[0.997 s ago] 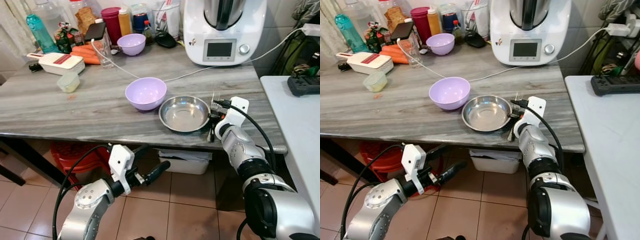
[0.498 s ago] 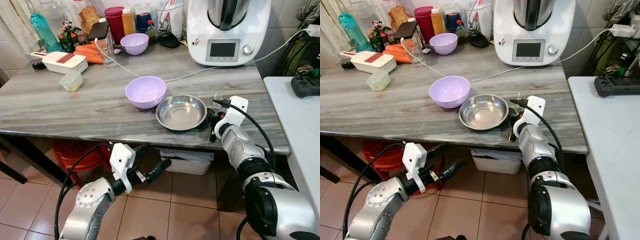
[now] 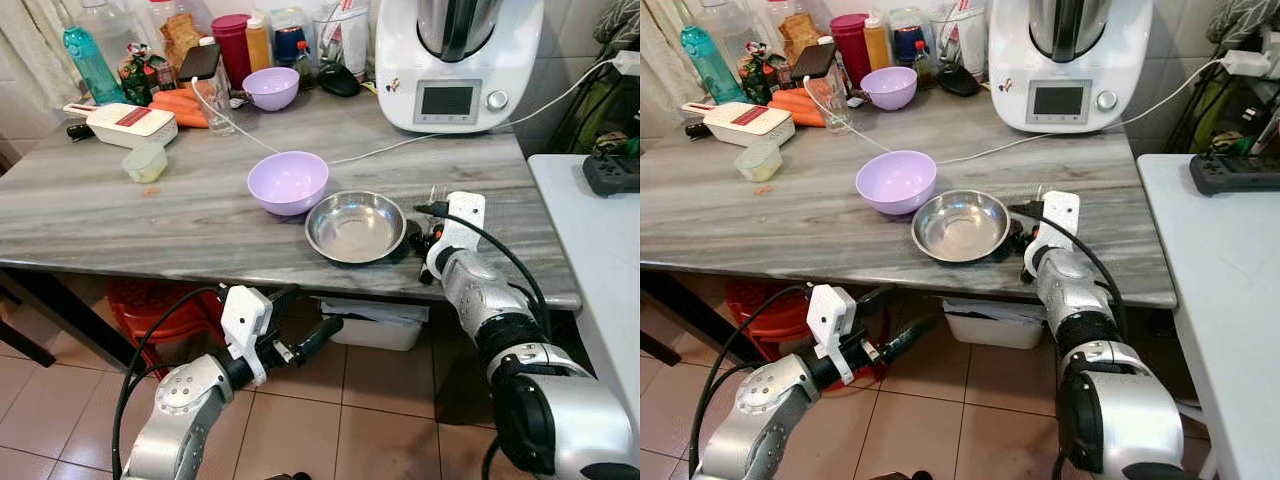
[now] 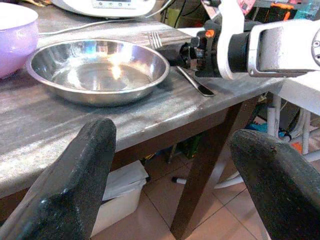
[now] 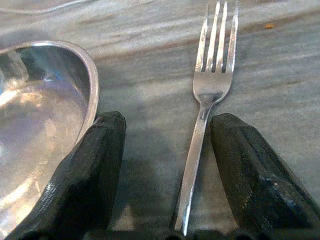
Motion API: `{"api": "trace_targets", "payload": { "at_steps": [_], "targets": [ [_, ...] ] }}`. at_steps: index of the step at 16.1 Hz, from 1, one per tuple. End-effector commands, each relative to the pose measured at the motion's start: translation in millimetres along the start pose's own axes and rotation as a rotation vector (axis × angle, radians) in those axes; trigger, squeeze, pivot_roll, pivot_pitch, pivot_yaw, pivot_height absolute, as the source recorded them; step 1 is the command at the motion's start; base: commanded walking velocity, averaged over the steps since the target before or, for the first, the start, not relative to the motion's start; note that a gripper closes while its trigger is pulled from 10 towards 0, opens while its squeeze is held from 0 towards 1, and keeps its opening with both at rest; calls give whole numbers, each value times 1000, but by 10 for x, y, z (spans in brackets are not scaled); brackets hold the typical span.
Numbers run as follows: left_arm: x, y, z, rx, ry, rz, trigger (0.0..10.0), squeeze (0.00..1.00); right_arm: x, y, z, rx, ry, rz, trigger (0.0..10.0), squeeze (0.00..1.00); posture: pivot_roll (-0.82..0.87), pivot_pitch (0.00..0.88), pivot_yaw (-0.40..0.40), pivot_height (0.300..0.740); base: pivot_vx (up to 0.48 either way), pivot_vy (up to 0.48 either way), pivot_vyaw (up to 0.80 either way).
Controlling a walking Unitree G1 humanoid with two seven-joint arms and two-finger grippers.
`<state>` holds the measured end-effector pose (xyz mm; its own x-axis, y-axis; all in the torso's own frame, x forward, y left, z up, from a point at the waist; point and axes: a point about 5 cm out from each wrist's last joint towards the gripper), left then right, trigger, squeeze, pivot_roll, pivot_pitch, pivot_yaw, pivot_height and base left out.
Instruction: Setting the table
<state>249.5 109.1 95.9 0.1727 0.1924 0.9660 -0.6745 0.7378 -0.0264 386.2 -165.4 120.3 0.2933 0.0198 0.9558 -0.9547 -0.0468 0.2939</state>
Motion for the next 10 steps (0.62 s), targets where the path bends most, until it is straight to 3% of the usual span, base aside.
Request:
{"api": "trace_targets", "payload": {
  "at_steps": [1,2,3,5,10],
  "targets": [
    [-2,2,-31,14,-17,-8,10000,0,-326,46,22,-16,-6,-137,4314,0,-39,66,104,740,0,0,0],
    [-3,-6,-31,15,-15,-5,10000,0,-357,58,55,-27,6,-151,4118,0,-41,65,104,740,0,0,0],
    [-5,-10,-30,15,-15,-5,10000,0,-371,65,76,-32,19,-157,2863,0,-43,65,104,740,0,0,0],
    [-8,-19,-27,13,-13,-4,10000,0,-387,77,109,-48,39,-161,3412,0,-47,63,105,740,0,0,0],
    [-8,-42,-40,14,-13,-2,10000,0,-431,109,141,-61,34,-167,3137,0,-49,61,107,740,0,0,0]
  ]
}}
Point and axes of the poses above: a point about 5 cm out from each wrist's last joint towards the gripper, its own y axis pointing back from the gripper into the wrist, its own x axis along the axis of the wrist's last joint, z = x × y, and after that the axes turned 8 degrees about y, right-handed
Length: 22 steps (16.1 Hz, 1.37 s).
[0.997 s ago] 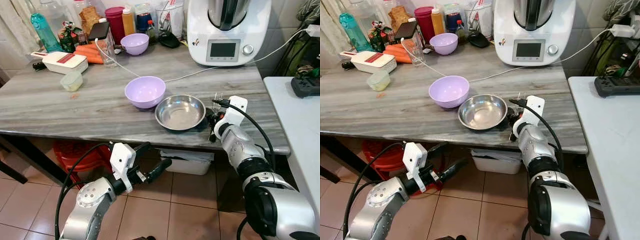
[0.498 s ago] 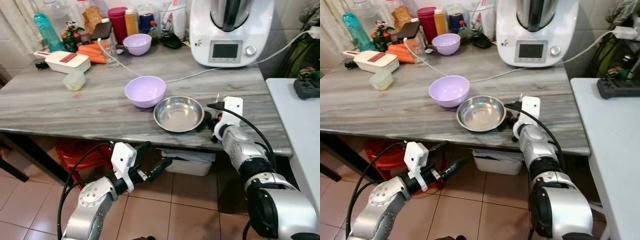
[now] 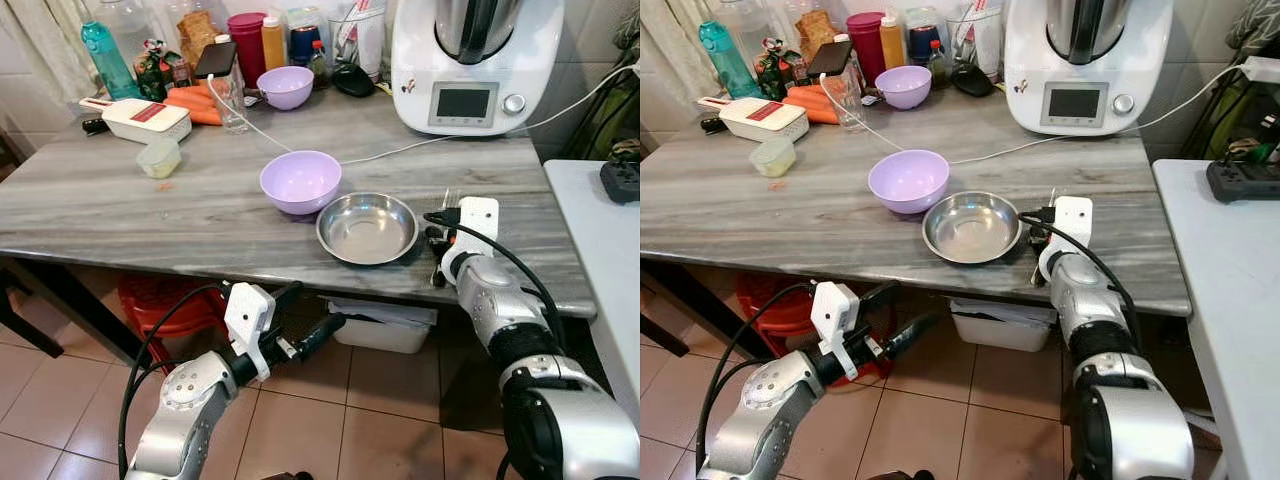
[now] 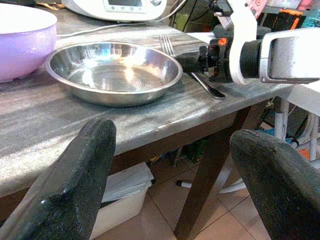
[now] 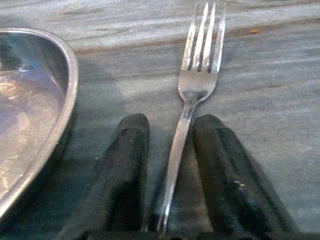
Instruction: Setting the table
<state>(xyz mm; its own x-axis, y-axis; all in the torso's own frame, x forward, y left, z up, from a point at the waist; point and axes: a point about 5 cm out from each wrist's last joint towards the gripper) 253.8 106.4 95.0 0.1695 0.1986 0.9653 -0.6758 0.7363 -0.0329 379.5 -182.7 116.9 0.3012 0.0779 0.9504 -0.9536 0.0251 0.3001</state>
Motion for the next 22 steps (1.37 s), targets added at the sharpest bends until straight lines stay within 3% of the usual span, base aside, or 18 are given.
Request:
{"api": "trace_targets", "payload": {
  "at_steps": [1,8,11,12,14,15,22],
  "targets": [
    [1,5,-24,15,-15,-7,10000,0,-378,51,-46,18,-19,-157,2902,0,-49,61,107,740,0,0,0],
    [13,-11,-38,8,-15,-1,10000,0,-414,88,-20,72,50,-127,1255,0,-51,66,113,740,0,0,0],
    [11,-19,-33,6,-15,1,10000,0,-406,93,-11,80,62,-117,1922,0,-52,66,114,740,0,0,0],
    [13,-22,-36,6,-16,3,10000,0,-384,88,-1,62,56,-104,2627,0,-52,66,114,740,0,0,0],
    [14,-25,-37,7,-18,4,10000,0,-362,75,1,36,12,-99,2745,0,-53,66,114,740,0,0,0],
    [12,-28,-35,6,-18,5,10000,0,-344,63,-29,33,-14,-99,3451,0,-53,65,113,740,0,0,0],
    [17,-32,-30,8,-18,9,10000,0,-255,14,-200,51,-50,-86,3765,0,-44,65,108,740,0,0,0]
  ]
}}
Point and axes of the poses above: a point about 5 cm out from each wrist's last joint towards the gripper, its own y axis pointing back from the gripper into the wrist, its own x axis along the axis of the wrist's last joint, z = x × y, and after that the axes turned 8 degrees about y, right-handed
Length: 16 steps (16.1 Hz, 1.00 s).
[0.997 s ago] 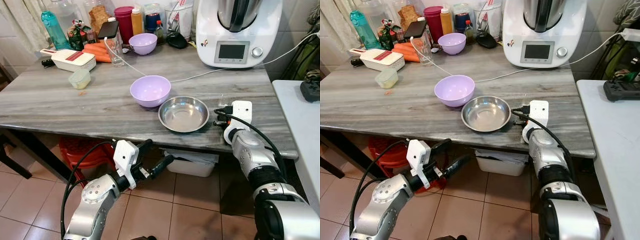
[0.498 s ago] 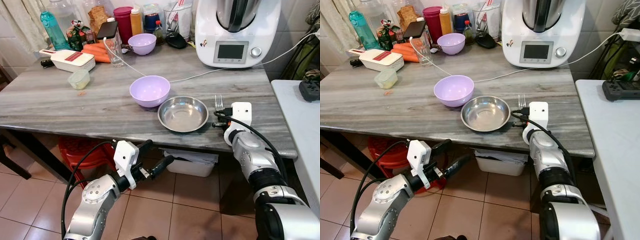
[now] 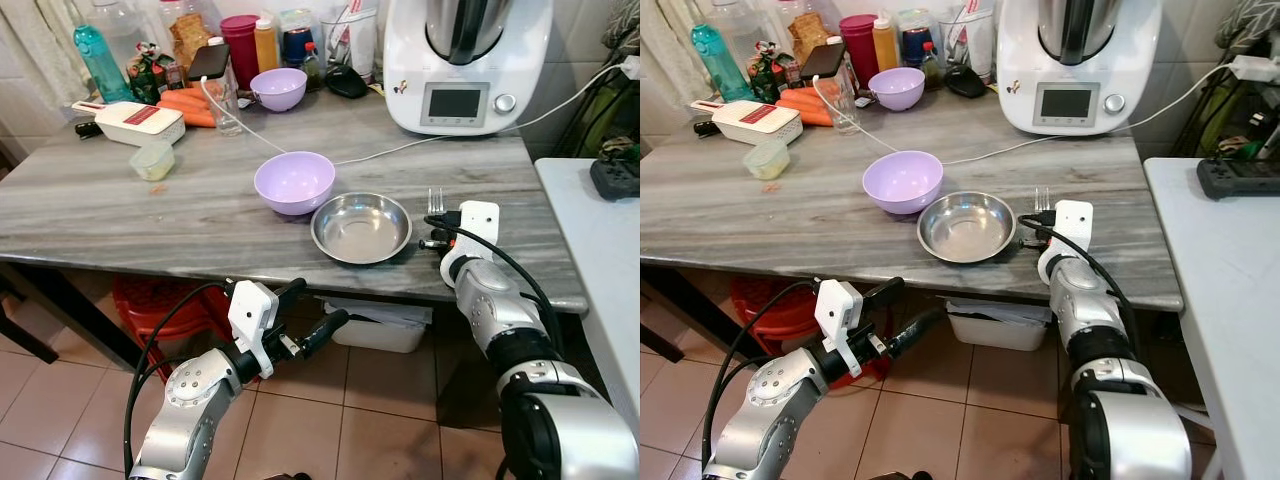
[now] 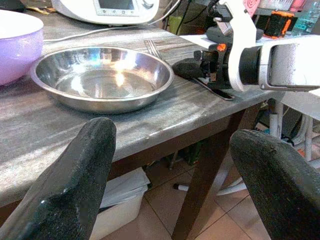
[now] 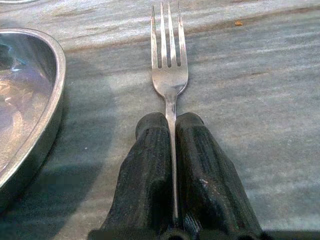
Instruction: Setting the table
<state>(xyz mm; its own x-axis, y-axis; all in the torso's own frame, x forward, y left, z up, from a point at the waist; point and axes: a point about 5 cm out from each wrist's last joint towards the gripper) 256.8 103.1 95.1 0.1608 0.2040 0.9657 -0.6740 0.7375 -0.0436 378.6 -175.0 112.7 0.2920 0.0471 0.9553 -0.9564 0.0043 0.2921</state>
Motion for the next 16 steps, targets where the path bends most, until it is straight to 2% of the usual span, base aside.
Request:
{"api": "trace_targets", "payload": {
  "at_steps": [1,7,8,10,13,14,15,16],
  "targets": [
    [17,14,-31,14,-15,-1,10000,0,-206,9,-133,32,-20,-93,3765,0,-42,66,108,740,0,0,0],
    [5,8,-33,13,-12,-1,10000,0,-126,-19,-201,40,-34,-77,3804,0,-44,67,110,740,0,0,0],
    [10,4,-35,18,-14,4,10000,0,-50,-36,-277,56,-37,-58,3961,0,-45,66,110,740,0,0,0],
    [21,0,-41,25,-17,12,10000,0,-17,-43,-310,63,-37,-50,3961,0,-44,65,106,740,0,0,0],
    [33,-1,-50,31,-18,18,10000,0,-14,-46,-325,66,-36,-48,4157,0,-43,64,104,740,0,0,0],
    [28,-1,-43,31,-17,18,10000,0,-33,-44,-315,62,-32,-53,4314,0,-44,63,104,740,0,0,0],
    [23,0,-41,30,-18,17,10000,0,-46,-41,-306,57,-32,-56,4980,0,-46,63,104,740,0,0,0],
    [21,-1,-40,30,-18,17,10000,0,-56,-40,-293,48,-35,-59,5373,522,-47,62,104,740,0,0,0]
  ]
}}
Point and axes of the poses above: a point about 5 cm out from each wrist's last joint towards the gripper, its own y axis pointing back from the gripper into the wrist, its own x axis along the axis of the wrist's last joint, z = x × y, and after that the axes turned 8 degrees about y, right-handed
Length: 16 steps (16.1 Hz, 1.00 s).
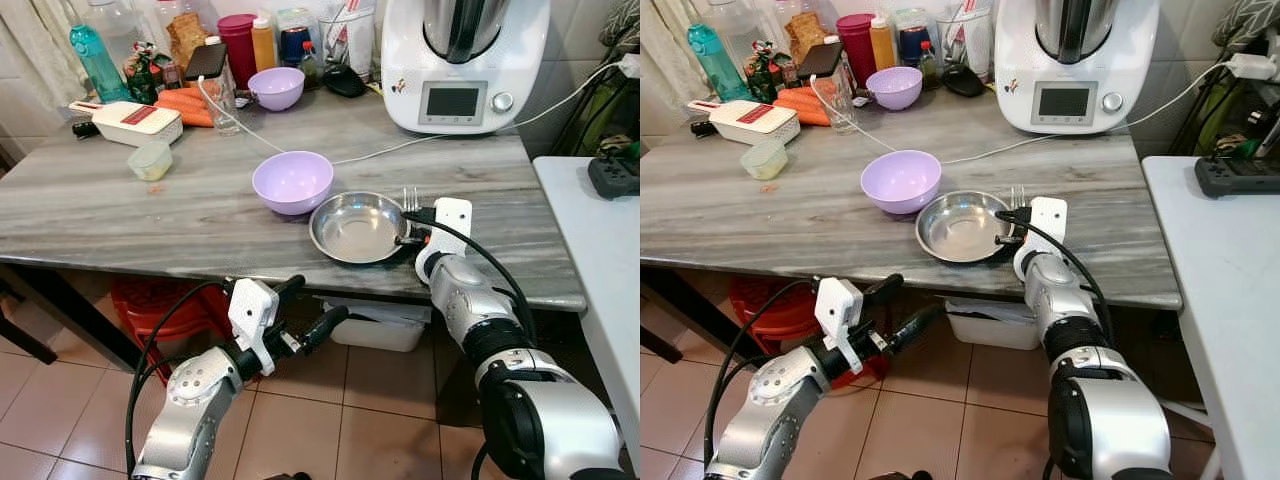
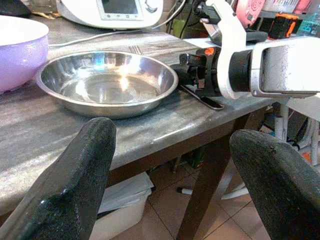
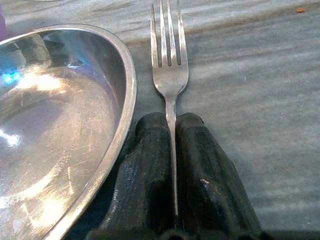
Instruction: Setting the table
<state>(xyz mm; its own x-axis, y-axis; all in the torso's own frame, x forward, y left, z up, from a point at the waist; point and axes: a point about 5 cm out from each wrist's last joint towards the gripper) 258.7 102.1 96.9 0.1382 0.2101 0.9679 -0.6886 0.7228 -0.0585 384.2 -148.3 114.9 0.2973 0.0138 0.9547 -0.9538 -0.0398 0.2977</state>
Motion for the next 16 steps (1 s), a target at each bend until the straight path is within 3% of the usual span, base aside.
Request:
{"api": "trace_targets", "payload": {
  "at_steps": [1,2,9,12,15,16],
  "targets": [
    [3,19,-38,13,-5,-3,10000,0,-107,4,-25,3,-3,-54,5373,522,-47,62,104,740,0,0,0],
    [3,16,-40,11,-5,-3,10000,0,-120,9,-4,-4,-11,-55,10000,1000,-48,60,104,740,0,0,0],
    [29,6,-58,18,-13,12,10000,0,19,30,63,-35,-43,24,10000,1000,-41,50,91,740,0,0,0],
    [133,3,-70,33,-21,50,10000,0,80,107,91,-41,-56,87,10000,1000,-39,47,87,740,0,0,0],
    [231,38,-55,55,-22,90,10000,0,72,381,135,-76,-31,156,10000,1000,-52,45,89,740,0,0,0],
    [256,75,-78,98,-29,114,10000,0,50,569,121,-89,5,211,10000,1000,-62,45,92,740,0,0,0]
  ]
}}
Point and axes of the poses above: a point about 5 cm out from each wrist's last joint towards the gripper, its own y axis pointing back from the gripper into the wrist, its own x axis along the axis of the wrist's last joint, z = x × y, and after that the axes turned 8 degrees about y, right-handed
